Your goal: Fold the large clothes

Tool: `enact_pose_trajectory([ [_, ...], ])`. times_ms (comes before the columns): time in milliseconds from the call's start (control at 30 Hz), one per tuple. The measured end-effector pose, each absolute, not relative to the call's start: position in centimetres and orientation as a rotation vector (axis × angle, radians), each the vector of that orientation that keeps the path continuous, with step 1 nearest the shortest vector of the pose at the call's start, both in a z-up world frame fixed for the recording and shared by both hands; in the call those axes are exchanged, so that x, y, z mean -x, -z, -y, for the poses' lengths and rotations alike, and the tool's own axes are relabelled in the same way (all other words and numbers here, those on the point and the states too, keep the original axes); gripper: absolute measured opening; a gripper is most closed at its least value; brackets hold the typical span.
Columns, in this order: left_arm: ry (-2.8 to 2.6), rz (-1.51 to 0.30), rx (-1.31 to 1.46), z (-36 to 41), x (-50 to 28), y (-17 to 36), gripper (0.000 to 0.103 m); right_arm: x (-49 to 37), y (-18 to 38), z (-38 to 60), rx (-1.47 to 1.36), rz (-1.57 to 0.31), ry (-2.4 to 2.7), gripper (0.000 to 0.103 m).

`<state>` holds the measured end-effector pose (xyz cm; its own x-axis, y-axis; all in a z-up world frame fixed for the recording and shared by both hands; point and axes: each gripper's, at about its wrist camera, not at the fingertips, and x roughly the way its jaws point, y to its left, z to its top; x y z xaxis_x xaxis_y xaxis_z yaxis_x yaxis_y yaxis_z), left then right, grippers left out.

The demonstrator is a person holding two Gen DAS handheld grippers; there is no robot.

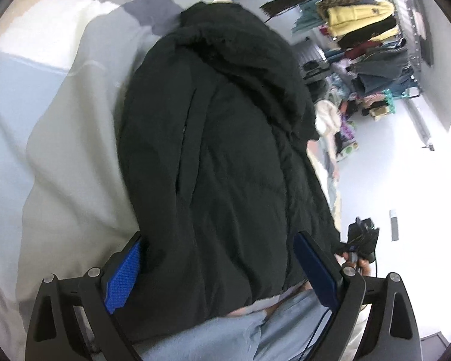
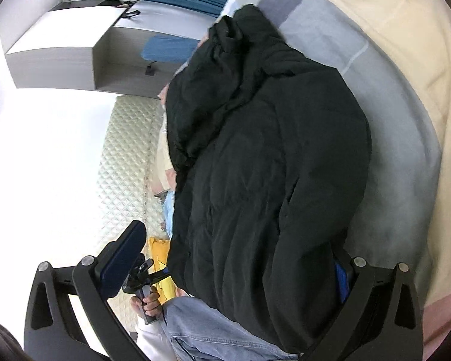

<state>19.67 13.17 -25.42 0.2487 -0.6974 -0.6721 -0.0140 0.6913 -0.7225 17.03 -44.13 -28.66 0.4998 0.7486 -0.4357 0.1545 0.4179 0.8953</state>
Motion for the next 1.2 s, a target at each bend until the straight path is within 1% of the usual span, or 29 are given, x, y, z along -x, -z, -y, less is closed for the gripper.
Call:
enact_pose_trajectory([
  [167,0.575,-1.211,0.599,-12.5,-17.7,23.7,0.096,-16.7,29.1,44.7,-1.113,-1.036,-0.430,0.103],
  [267,0.623,-1.187,0.609,-12.4,-17.7,23.2,0.096,-17.1,29.3,44.6,-1.106,-1.048,-0.425,0.103],
  [367,0.570,-1.271,0.649,-12.6,-18.8,25.1,0.096,-17.2,29.6,44.6,-1.098,-1.070,-0.404,0.103],
  [467,0.482,-1.354,0.667,-12.6,-19.6,27.0,0.096,-17.2,30.6,44.8,-1.063,-1.132,-0.319,0.103],
  [667,0.277,-1.454,0.586,-12.9,-19.6,28.6,0.096,-17.6,33.8,44.9,-0.945,-1.355,-0.120,0.103],
  [767,0.161,-1.509,0.590,-13.5,-19.7,30.0,0.096,-17.8,34.6,45.1,-0.943,-1.389,-0.085,0.103],
  [867,0.198,-1.528,0.597,-12.9,-19.8,30.3,0.096,-17.9,34.6,44.7,-0.919,-1.395,-0.108,0.103],
  [933,0.269,-1.495,0.633,-12.5,-19.9,30.0,0.090,-17.9,34.0,44.4,-0.935,-1.363,-0.178,0.103],
  [967,0.303,-1.458,0.660,-12.6,-19.8,29.6,0.081,-17.8,33.5,44.3,-0.941,-1.333,-0.209,0.103],
  [1000,0.344,-1.418,0.686,-12.7,-19.7,29.0,0.079,-17.6,32.6,44.3,-0.936,-1.283,-0.234,0.103],
  [1067,0.430,-1.371,0.720,-12.4,-19.4,28.1,0.079,-17.4,31.3,44.1,-0.928,-1.221,-0.280,0.103],
  [1133,0.458,-1.361,0.720,-12.1,-19.4,27.8,0.078,-17.3,30.1,43.4,-0.911,-1.181,-0.332,0.101],
  [1167,0.447,-1.369,0.710,-11.9,-19.5,27.8,0.078,-17.2,29.6,43.0,-0.876,-1.170,-0.345,0.099],
  [1200,0.423,-1.389,0.700,-11.8,-19.6,28.1,0.072,-17.2,29.6,42.7,-0.851,-1.172,-0.339,0.093],
])
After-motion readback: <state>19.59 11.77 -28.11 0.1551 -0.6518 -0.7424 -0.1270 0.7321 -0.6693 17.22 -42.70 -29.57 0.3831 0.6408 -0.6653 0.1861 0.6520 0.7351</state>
